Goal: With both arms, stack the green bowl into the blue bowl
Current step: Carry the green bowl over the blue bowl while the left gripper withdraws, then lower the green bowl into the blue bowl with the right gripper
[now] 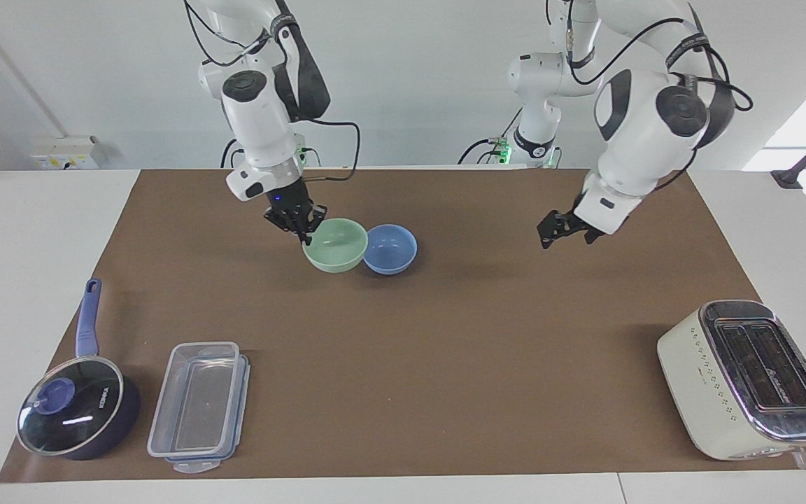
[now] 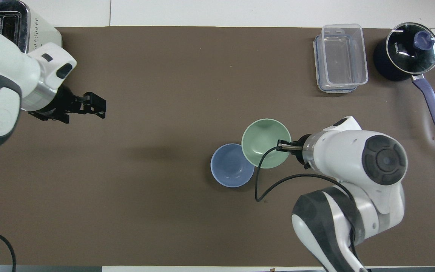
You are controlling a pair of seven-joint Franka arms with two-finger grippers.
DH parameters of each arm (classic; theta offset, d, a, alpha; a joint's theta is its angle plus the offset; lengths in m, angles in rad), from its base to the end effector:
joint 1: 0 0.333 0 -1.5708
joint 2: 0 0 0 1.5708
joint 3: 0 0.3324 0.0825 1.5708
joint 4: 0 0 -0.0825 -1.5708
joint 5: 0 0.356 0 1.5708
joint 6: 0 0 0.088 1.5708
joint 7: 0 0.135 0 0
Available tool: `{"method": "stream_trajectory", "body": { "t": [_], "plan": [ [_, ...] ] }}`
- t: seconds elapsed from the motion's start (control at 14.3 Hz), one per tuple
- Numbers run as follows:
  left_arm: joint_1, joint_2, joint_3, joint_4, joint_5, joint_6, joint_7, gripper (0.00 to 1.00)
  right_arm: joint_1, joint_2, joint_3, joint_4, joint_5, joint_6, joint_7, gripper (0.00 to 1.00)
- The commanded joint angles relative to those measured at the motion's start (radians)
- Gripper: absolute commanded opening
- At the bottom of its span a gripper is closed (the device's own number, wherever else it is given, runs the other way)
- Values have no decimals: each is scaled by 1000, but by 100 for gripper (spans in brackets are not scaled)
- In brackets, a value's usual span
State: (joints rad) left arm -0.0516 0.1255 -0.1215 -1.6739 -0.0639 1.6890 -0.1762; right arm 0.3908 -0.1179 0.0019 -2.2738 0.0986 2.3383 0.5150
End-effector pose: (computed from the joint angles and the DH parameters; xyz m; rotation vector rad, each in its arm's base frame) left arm 0.5522 -0.1013 0.5091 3.0779 0.0219 -0.1871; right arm 0.4572 0.1932 0.4283 -2.9738 0.2748 -0.1949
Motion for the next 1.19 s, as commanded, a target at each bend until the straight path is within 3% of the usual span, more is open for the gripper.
{"method": "stream_trajectory", "body": {
  "t": [0.0,0.21,0.84,0.98,1.12],
  "plan": [
    [93,-56,-10,6,35,-83,148,100,84,72,-10,16,20,74,77,0],
    [93,-92,-10,10,82,-127,144,100,137,107,-10,14,21,92,109,0],
    [81,-177,-9,5,70,-227,133,100,160,87,-8,-38,26,46,106,0],
    [79,-191,-10,-35,69,-197,126,100,160,87,-5,-36,29,39,108,0],
    [70,-172,-3,-12,53,-164,100,100,161,83,-5,-36,38,23,106,0]
  ]
}}
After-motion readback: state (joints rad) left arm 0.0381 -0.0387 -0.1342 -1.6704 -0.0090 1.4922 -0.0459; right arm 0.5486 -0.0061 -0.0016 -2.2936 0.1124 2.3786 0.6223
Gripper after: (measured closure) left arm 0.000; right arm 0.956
